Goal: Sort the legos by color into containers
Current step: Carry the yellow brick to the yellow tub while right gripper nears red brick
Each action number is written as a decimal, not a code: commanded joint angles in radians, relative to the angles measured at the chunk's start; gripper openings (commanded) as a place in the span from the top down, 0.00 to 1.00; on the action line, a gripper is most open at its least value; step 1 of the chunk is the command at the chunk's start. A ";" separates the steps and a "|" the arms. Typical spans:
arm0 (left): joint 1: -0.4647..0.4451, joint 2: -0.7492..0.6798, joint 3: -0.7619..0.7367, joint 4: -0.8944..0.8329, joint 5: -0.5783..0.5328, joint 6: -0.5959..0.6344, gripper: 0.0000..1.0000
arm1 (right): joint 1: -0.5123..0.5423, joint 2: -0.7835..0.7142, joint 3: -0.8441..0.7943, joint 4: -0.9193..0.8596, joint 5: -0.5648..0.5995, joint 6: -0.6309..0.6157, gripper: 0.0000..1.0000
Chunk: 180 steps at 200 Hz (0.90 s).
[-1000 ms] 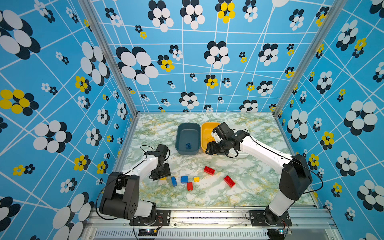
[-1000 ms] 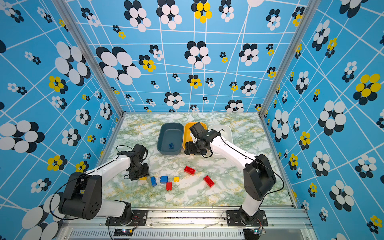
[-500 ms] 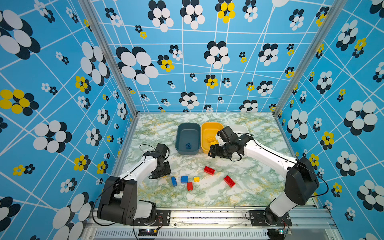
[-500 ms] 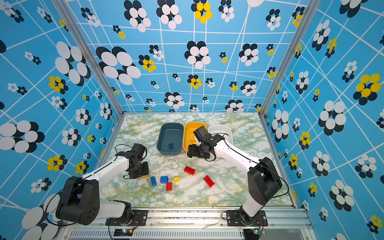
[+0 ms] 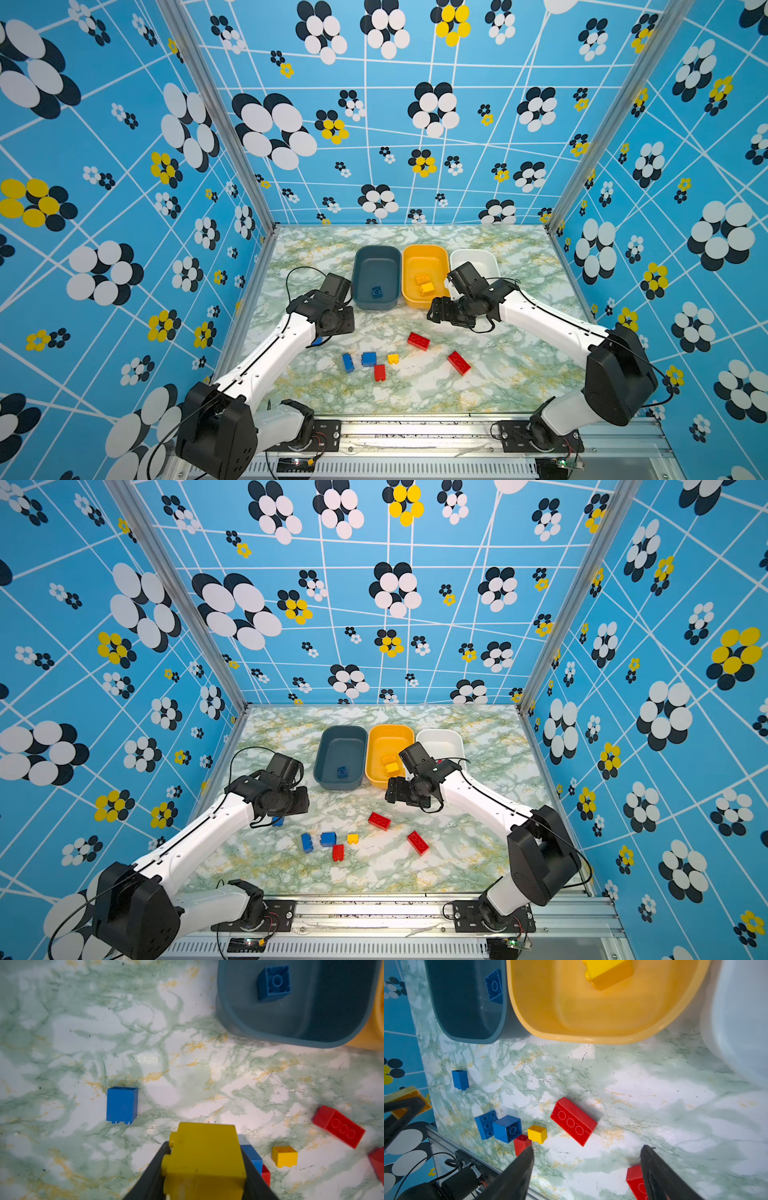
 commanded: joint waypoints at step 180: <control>-0.213 0.672 0.770 0.112 0.127 0.095 0.67 | -0.028 -0.247 -0.181 -0.017 0.101 0.089 0.17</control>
